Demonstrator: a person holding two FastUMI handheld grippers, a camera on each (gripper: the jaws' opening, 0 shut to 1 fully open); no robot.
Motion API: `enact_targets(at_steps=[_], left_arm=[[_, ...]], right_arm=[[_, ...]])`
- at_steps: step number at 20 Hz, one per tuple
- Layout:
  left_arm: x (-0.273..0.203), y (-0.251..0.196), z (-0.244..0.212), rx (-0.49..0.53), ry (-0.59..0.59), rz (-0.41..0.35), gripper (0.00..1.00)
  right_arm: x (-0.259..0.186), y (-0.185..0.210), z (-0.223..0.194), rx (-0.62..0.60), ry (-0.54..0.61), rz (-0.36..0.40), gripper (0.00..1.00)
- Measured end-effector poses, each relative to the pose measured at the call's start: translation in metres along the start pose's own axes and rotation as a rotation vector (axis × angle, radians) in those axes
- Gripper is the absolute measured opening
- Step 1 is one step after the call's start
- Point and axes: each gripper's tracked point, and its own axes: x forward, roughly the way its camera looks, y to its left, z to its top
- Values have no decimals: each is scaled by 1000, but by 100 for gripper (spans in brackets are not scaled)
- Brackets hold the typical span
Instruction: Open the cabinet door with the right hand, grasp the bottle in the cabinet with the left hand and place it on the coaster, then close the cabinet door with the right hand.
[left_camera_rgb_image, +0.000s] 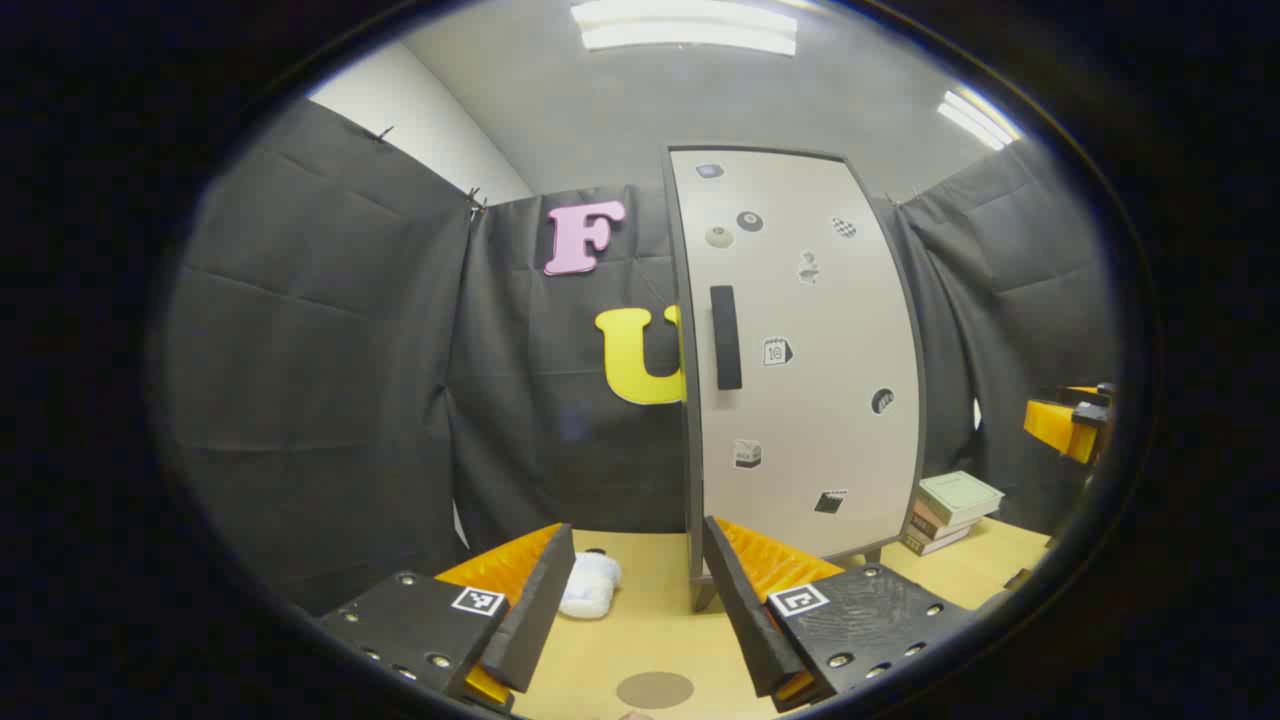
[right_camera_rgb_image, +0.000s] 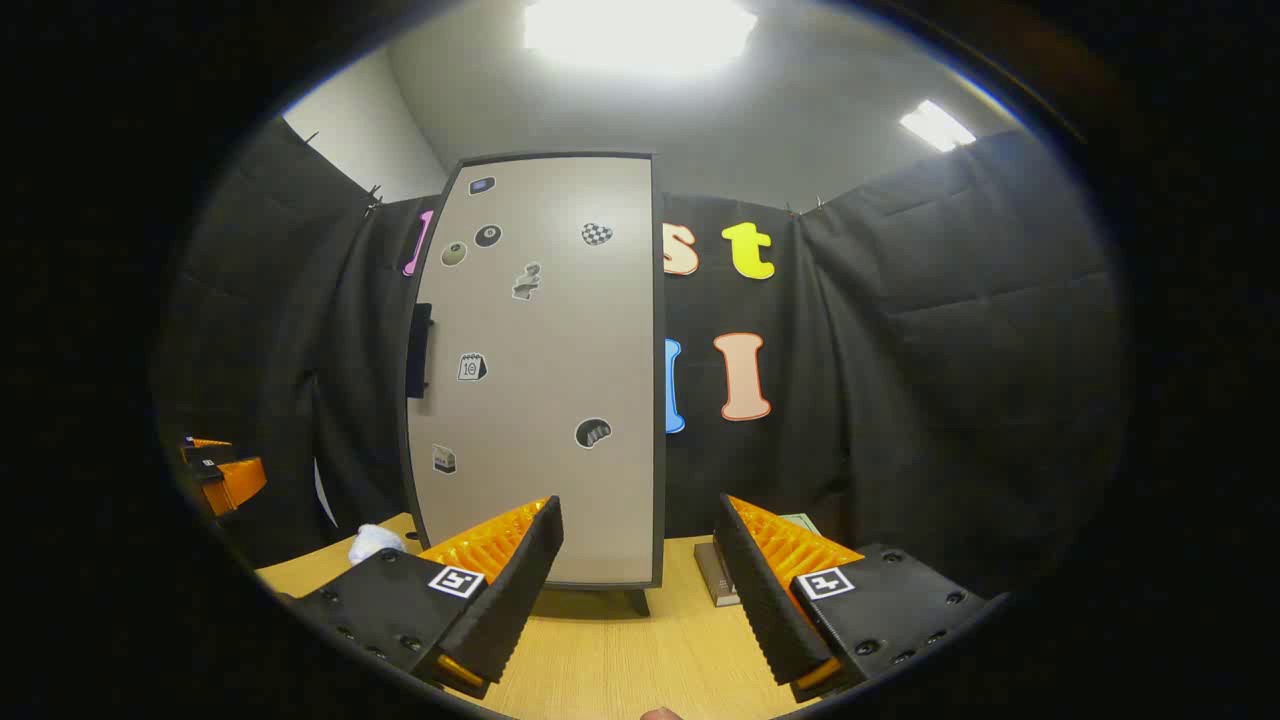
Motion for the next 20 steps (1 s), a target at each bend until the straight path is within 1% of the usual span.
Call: enact_targets(at_steps=[3,4,6,7,14,15,16,20], left_arm=[[1,1,2,6,-5,1,80],[0,1,2,6,-7,-1,78],[1,0,5,6,-11,0,82],[1,0,4,4,-11,-1,80],[-2,8,6,9,-15,12,80],[-3,10,5,11,-17,16,80],[-4,12,5,12,-18,20,78],[-12,29,3,22,-18,49,78]], right_arm=[[0,-1,-3,-4,5,-3,97],[-1,-1,-2,-7,4,-5,97],[0,-1,-3,-19,2,-7,97],[0,-1,-3,-23,3,-6,98],[2,7,-2,-25,4,9,97],[3,8,-3,-22,6,13,97],[5,10,-2,-19,8,17,98],[13,20,8,-18,6,30,98]])
